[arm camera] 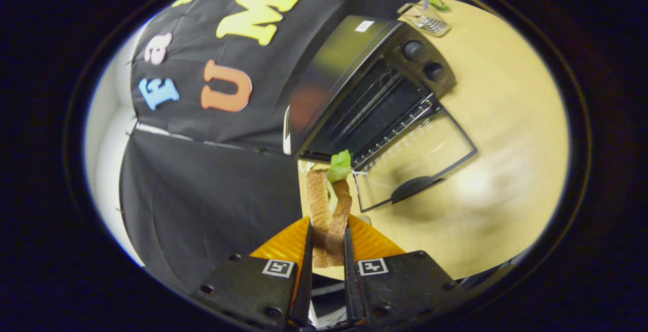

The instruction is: Open the toaster oven, put the food inside, and close the toaster oven door.

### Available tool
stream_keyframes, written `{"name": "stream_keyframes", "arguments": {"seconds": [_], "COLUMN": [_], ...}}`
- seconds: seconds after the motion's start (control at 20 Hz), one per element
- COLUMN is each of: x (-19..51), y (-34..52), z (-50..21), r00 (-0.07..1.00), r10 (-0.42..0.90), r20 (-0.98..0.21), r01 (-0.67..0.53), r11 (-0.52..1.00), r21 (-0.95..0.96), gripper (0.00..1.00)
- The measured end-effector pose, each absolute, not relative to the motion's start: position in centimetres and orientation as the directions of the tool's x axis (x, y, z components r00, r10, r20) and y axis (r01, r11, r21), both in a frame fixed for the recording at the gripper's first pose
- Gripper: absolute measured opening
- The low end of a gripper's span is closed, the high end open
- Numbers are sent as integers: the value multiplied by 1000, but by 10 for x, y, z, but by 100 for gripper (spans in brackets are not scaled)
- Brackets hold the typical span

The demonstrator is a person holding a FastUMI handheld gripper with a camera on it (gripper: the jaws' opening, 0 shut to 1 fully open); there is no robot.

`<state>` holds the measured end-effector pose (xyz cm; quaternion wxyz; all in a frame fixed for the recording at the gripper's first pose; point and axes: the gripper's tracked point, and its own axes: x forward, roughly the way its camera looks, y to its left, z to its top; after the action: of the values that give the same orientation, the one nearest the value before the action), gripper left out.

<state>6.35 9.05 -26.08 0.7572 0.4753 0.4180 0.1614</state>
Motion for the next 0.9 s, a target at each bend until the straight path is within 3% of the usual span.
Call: {"name": "stream_keyframes", "arguments": {"seconds": [0.35,0.9], "x": [143,245], "y": [74,83], "z": [-291,-330], "r00": [746,917], "r10": [537,318], "r20": [-393,-239], "r01": [234,180], "r11": [342,205], "r21": [910,962], "gripper": [32,32]}}
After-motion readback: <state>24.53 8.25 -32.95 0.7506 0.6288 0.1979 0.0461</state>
